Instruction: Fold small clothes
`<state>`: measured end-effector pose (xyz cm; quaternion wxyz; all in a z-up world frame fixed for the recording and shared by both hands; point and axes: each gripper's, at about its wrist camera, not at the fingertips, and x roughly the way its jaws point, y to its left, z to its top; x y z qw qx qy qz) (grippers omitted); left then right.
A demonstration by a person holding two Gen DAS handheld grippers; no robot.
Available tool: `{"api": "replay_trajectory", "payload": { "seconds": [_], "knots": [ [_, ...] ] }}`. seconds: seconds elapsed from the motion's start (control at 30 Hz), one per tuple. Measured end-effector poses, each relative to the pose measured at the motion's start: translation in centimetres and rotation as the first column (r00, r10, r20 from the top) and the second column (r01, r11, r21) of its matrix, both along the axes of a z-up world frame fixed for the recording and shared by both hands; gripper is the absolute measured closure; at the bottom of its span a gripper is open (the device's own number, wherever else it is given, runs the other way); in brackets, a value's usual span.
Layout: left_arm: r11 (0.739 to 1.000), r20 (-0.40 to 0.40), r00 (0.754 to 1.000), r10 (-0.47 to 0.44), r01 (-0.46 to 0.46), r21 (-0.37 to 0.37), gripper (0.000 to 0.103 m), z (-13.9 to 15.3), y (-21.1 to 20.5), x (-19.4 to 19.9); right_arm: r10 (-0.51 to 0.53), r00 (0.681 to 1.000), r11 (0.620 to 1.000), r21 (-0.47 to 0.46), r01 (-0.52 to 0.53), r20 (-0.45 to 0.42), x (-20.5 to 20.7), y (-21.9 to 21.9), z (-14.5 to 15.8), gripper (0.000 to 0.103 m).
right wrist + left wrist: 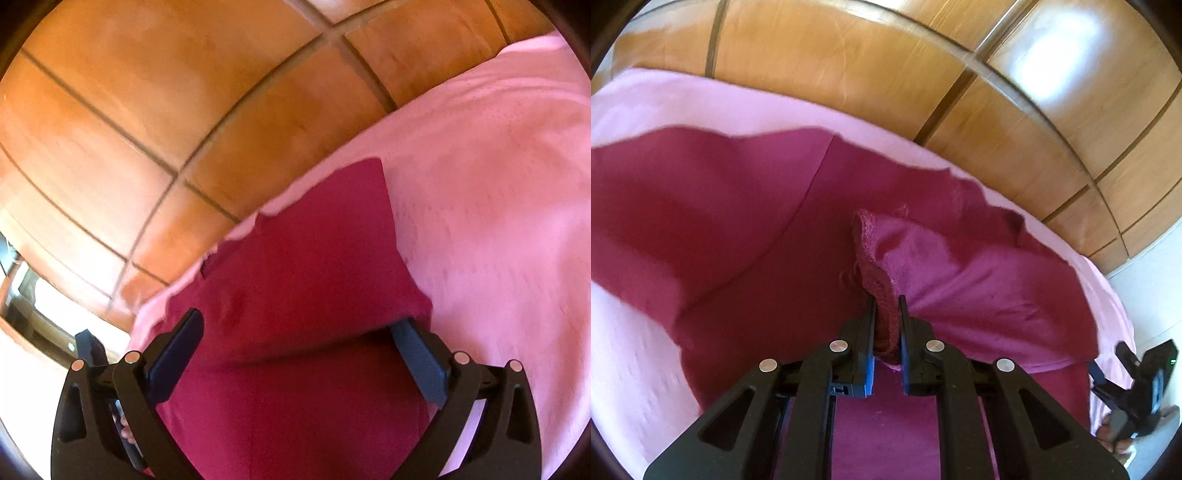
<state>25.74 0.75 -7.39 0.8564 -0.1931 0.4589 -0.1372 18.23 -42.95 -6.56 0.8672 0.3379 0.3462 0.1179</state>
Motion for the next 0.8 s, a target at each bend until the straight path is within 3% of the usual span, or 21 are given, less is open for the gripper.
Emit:
{"api": "replay_trajectory", "payload": {
  "seconds": [0.13,0.3,0.4,0.5,0.6,0.7,0.8],
  "knots": [
    [1.000,0.028,1.000,-0.006,0.006,-0.003,0.094,0.4,-0.2,-0.2,0.115,0.993,0.990,-0.087,-0.112,0.036,-2.6,1.9,3.0,0.002],
    [1.000,0.065,0.998,-0.022,0.022,0.009,0.094,1.4,-0.3,-0.6,0.109,0.988,0.964,-0.254,-0.079,0.108,-1.8,4.7,5.8,0.003],
    [1.000,0.103,0.994,-0.022,0.020,0.019,0.094,2.4,-0.3,-0.4,0.046,0.999,0.915,-0.403,-0.033,0.021,1.9,6.5,3.7,0.005],
    [0.998,0.135,0.991,-0.005,-0.003,0.059,0.094,3.3,0.1,0.1,0.009,0.998,0.878,-0.478,-0.036,-0.059,3.3,7.0,1.0,0.013],
    [0.992,0.134,0.991,-0.007,-0.009,0.124,0.094,2.8,-0.4,0.8,-0.004,0.999,0.849,-0.528,-0.019,-0.042,2.8,7.4,-0.3,0.014],
    [0.977,0.037,0.999,-0.021,0.013,0.213,0.093,0.3,-1.7,1.5,-0.013,0.999,0.822,-0.570,-0.011,-0.038,2.5,8.1,-0.5,0.014],
    [0.960,0.084,0.995,0.059,-0.080,0.268,0.087,0.6,-1.2,0.4,-0.017,0.999,0.807,-0.590,-0.011,-0.041,2.5,8.5,-0.7,0.012]
  ]
}}
